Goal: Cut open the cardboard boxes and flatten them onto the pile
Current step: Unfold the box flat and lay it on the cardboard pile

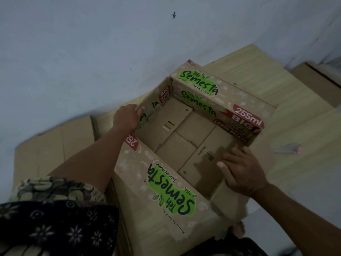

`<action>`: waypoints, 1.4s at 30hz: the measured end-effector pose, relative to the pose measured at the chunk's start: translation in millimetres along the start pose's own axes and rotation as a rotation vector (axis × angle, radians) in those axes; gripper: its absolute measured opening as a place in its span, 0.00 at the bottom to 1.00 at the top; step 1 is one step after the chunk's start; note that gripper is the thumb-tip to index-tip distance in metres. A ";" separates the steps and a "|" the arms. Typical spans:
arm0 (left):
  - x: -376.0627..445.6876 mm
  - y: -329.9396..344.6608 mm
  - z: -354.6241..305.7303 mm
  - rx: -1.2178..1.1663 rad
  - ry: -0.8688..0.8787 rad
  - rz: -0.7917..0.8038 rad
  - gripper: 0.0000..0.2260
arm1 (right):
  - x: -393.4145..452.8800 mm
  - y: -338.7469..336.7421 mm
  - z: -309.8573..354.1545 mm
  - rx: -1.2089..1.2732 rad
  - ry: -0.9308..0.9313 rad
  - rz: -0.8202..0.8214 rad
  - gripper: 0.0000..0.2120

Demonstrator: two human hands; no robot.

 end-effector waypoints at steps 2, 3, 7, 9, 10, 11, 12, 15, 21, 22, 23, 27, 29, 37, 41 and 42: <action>-4.0 -2.9 1.8 -0.023 -0.026 0.023 0.23 | 0.2 -1.4 -3.0 0.000 0.010 -0.009 0.23; -8.3 -4.6 1.7 -0.052 -0.029 0.040 0.23 | 2.0 -3.0 -5.5 0.007 0.025 -0.012 0.24; -30.9 -29.0 -14.9 -0.164 0.047 0.060 0.31 | 24.4 -11.5 -25.4 0.101 0.230 -0.046 0.30; -47.8 -55.6 -34.2 -0.248 0.102 0.025 0.33 | 40.6 -19.2 -34.0 0.172 0.346 -0.077 0.30; -56.2 -68.5 -43.0 -0.306 0.133 0.025 0.35 | 48.2 -25.1 -38.7 0.215 0.398 -0.112 0.29; -65.4 -81.3 -49.7 -0.340 0.157 0.032 0.36 | 55.5 -31.1 -42.8 0.259 0.440 -0.147 0.29; -75.6 -95.9 -55.6 -0.351 0.171 0.029 0.35 | 62.1 -35.4 -46.5 0.296 0.479 -0.174 0.30; -103.4 -152.0 -54.9 -0.446 0.090 -0.130 0.24 | 76.7 -43.3 -53.8 0.394 0.597 -0.200 0.33; -156.4 -204.1 -43.3 -0.761 -0.221 -0.371 0.21 | 80.9 -55.6 -65.5 0.575 0.932 -0.187 0.30; -162.1 -200.9 -49.7 -0.772 -0.212 -0.365 0.21 | 79.9 -56.4 -67.5 0.602 0.966 -0.193 0.30; -167.3 -194.0 -56.6 -0.775 -0.200 -0.341 0.22 | 78.5 -57.5 -69.7 0.636 0.992 -0.203 0.31; -182.5 -142.8 -92.4 -0.818 -0.198 -0.095 0.27 | 73.4 -61.3 -76.7 0.761 1.098 -0.220 0.30; -192.2 -128.2 -114.3 -0.872 -0.170 -0.042 0.30 | 69.9 -60.4 -79.9 0.828 1.107 -0.203 0.30; -231.5 -35.1 -128.5 -1.471 -0.711 0.390 0.42 | 24.9 -48.5 -100.2 1.043 1.275 -0.114 0.30; -228.7 -28.5 -135.5 -1.569 -0.726 0.411 0.52 | 20.6 -46.8 -99.0 1.062 1.197 -0.011 0.30; -228.8 -28.5 -130.1 -1.572 -0.782 0.360 0.54 | 22.0 -48.8 -99.8 1.053 1.167 -0.001 0.30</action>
Point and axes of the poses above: each hand's wrist, its own x-axis towards the middle knuckle, its own y-axis out of the palm, z = x × y, the point moved 10 cm from there along x, towards the middle knuckle, and after that the axes turned 7 degrees about -y, right-handed, at the moved point
